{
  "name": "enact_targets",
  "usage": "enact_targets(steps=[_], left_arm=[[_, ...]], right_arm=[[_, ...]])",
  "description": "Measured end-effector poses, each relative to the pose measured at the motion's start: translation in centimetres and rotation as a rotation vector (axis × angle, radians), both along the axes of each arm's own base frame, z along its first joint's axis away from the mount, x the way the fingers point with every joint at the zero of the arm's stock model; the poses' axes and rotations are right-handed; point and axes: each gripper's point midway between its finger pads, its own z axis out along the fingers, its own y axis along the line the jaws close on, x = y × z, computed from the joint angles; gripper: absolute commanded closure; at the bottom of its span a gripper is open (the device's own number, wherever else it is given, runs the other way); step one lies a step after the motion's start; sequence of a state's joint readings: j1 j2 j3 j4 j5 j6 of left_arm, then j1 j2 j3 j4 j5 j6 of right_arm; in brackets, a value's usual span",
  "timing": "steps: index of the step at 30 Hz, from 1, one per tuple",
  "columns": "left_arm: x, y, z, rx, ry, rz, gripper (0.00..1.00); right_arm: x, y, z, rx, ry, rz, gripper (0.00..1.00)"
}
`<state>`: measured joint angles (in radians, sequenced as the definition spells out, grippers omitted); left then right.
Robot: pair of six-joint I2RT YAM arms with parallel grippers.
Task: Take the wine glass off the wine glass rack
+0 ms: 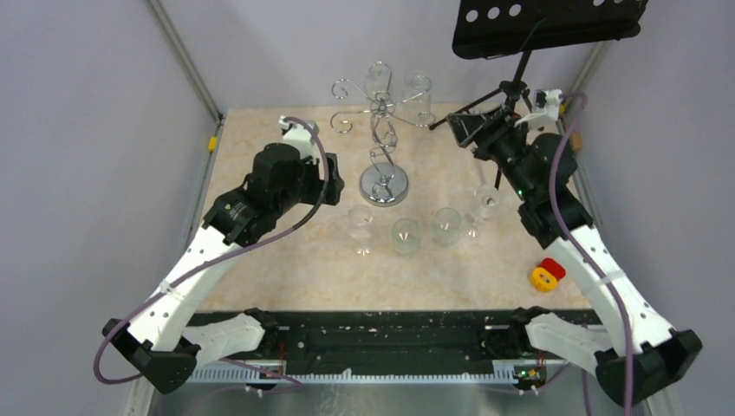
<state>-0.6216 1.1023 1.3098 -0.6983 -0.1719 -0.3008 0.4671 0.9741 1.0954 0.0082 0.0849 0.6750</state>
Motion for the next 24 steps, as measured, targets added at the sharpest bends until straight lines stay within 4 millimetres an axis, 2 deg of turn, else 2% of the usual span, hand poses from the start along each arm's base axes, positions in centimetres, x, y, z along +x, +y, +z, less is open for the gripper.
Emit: enact_targets(steps=[1,3,9,11,14,18,24], left_arm=[[0.1,0.4,-0.1,-0.002,-0.002,0.012,0.17],[0.0,1.1,-0.1,-0.011,-0.012,0.030,0.17],[-0.1,2.2,0.6,-0.055,-0.052,0.064,0.17],[0.0,2.3,0.8,-0.066,-0.055,0.076,0.17],[0.4,2.5,0.9,-0.092,-0.058,0.093,0.17],[0.6,2.4,0.9,-0.122,-0.055,0.098,0.17],[0.6,2.3,0.8,-0.150,-0.047,0.096,0.17]], right_arm=[[1.0,0.0,-0.7,0.020,0.029,0.014,0.52],[2.8,0.1,-1.9,0.074,0.085,0.047,0.59],[6.2,1.1,-3.4,0.225,0.169,0.113,0.60],[7.0,1.5,-3.8,0.255,0.188,0.121,0.75],[8.9,2.3,-3.5,0.290,0.204,0.136,0.87],[11.2,2.9,-2.1,0.312,0.195,0.136,0.87],[12.8,3.6,-0.3,0.300,0.202,0.067,0.79]])
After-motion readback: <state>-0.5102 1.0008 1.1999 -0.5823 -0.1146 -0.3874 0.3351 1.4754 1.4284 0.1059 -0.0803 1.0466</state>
